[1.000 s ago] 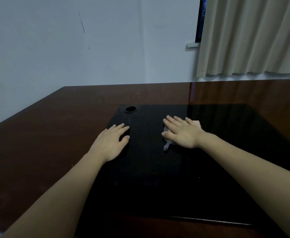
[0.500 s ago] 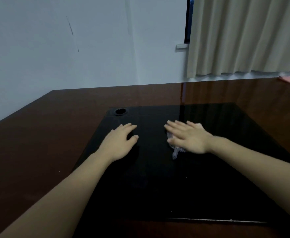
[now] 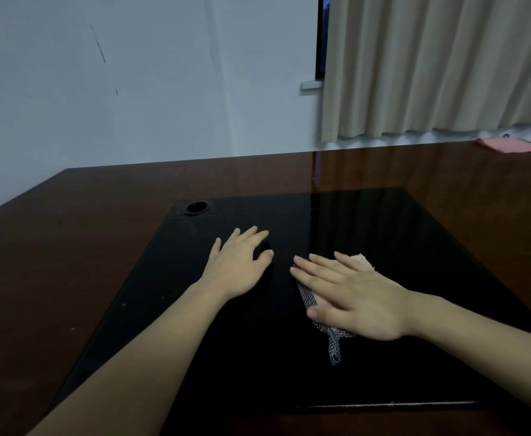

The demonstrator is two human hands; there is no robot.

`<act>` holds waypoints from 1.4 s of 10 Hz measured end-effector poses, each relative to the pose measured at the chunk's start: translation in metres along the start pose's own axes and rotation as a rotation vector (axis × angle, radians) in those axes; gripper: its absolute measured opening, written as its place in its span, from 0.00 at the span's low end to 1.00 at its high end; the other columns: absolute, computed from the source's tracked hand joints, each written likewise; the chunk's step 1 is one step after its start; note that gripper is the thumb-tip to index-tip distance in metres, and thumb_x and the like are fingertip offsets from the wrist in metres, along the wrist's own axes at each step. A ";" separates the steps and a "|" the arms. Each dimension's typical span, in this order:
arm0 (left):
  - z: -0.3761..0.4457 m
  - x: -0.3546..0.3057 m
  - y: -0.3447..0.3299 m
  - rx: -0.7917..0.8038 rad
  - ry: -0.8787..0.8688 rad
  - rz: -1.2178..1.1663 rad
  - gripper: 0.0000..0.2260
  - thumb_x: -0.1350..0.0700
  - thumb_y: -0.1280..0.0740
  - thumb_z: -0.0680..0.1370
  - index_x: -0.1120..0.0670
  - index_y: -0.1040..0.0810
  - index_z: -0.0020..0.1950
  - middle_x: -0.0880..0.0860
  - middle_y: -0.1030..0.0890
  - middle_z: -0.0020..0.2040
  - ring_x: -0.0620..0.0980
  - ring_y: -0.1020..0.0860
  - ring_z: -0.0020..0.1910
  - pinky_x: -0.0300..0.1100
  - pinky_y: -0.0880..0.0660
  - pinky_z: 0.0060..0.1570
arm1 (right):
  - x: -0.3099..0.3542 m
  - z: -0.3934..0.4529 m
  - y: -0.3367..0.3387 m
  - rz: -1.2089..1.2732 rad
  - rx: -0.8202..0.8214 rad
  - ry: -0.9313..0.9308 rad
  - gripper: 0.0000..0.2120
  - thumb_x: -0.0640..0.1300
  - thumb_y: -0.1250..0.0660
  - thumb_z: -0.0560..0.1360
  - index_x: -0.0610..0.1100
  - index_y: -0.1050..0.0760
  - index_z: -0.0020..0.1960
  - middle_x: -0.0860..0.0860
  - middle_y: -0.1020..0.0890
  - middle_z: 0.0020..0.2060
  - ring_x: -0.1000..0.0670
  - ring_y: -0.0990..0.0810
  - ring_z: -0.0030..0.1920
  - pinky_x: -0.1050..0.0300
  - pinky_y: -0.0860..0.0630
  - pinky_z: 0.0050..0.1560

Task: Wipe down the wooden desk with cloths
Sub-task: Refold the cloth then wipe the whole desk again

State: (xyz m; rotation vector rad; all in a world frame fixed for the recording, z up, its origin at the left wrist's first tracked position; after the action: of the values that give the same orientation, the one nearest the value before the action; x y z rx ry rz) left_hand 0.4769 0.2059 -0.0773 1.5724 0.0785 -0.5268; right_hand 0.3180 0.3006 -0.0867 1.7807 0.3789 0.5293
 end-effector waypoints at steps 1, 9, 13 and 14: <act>0.000 -0.002 -0.006 0.017 0.004 0.041 0.24 0.41 0.46 0.85 0.40 0.41 0.81 0.44 0.46 0.83 0.50 0.52 0.82 0.59 0.58 0.79 | -0.019 0.006 0.004 0.016 0.025 -0.033 0.33 0.69 0.55 0.81 0.62 0.62 0.81 0.65 0.64 0.78 0.62 0.68 0.78 0.54 0.68 0.78; -0.001 0.001 -0.010 0.032 0.020 0.135 0.24 0.40 0.49 0.85 0.39 0.44 0.82 0.42 0.48 0.83 0.49 0.52 0.82 0.57 0.56 0.80 | -0.025 -0.002 0.003 0.006 0.014 -0.041 0.35 0.71 0.57 0.78 0.61 0.61 0.81 0.64 0.64 0.78 0.61 0.67 0.78 0.53 0.67 0.78; -0.002 -0.002 -0.009 0.028 0.021 0.150 0.24 0.41 0.49 0.85 0.39 0.44 0.81 0.43 0.48 0.83 0.50 0.51 0.82 0.58 0.55 0.80 | -0.080 0.068 0.029 -0.036 -0.082 -0.315 0.35 0.67 0.56 0.82 0.52 0.59 0.83 0.54 0.59 0.82 0.50 0.59 0.82 0.43 0.60 0.79; -0.003 -0.004 -0.009 0.024 0.007 0.150 0.24 0.41 0.49 0.85 0.40 0.44 0.82 0.43 0.47 0.83 0.51 0.51 0.82 0.58 0.55 0.79 | -0.035 0.039 0.017 -0.031 -0.057 -0.170 0.34 0.67 0.56 0.82 0.53 0.60 0.83 0.56 0.60 0.81 0.52 0.61 0.81 0.46 0.63 0.80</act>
State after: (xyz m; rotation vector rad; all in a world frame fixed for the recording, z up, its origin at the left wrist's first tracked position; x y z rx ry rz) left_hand 0.4706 0.2107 -0.0838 1.5889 -0.0403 -0.4059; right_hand 0.3092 0.2466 -0.0840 1.7471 0.2705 0.3605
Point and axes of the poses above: each hand's wrist, its own z-axis towards the middle knuckle, its own y-axis out of the back of the hand, x = y × z, the point moved 9 cm from there along z, towards the middle knuckle
